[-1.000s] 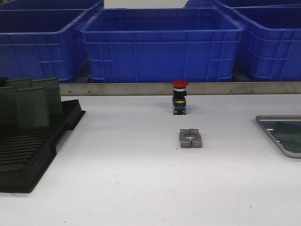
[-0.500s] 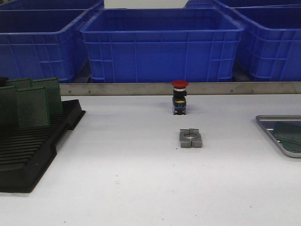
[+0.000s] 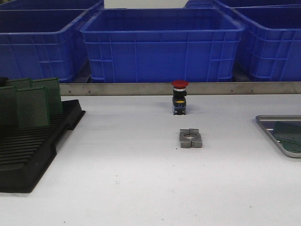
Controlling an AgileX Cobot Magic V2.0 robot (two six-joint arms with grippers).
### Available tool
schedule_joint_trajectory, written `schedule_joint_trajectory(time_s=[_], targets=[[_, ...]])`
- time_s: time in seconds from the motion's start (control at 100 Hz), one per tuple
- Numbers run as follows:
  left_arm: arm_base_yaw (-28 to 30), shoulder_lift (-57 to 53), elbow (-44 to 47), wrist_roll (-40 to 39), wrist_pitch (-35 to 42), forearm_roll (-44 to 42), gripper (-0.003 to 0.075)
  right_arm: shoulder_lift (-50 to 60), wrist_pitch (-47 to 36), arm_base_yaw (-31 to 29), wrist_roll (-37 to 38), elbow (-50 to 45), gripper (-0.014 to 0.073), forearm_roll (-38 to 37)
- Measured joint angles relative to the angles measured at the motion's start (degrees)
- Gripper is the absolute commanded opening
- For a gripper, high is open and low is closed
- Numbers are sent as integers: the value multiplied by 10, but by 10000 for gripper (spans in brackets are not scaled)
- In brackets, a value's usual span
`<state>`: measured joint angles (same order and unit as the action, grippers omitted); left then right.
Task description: Place circuit board on tray
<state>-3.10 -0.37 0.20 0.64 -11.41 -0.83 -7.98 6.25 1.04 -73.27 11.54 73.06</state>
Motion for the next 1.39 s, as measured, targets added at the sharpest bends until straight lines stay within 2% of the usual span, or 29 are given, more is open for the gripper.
schedule_joint_trajectory(time_s=[0.12,0.21,0.28,0.38,0.5,0.59,0.64,0.84,1.39], targets=[[0,0,0,0,0,-1,-20,0,-55,-1,5,0,-60,-15],[0,0,0,0,0,-1,-20,0,-73,-10,63,-1,-60,-105],[0,0,0,0,0,-1,-20,0,-74,-17,163,-8,-60,-217],[0,0,0,0,0,-1,-20,0,-74,-27,372,-36,-60,-395],[0,0,0,0,0,-1,-20,8,-76,-41,583,-83,-60,-600],[0,0,0,0,0,-1,-20,39,-83,-45,694,-123,-60,-687],[0,0,0,0,0,-1,-20,63,-73,-45,729,-129,-60,-727],[0,0,0,0,0,-1,-20,85,-51,-45,773,-131,-60,-767],[0,0,0,0,0,-1,-20,85,-44,-45,774,-131,-60,-771]])
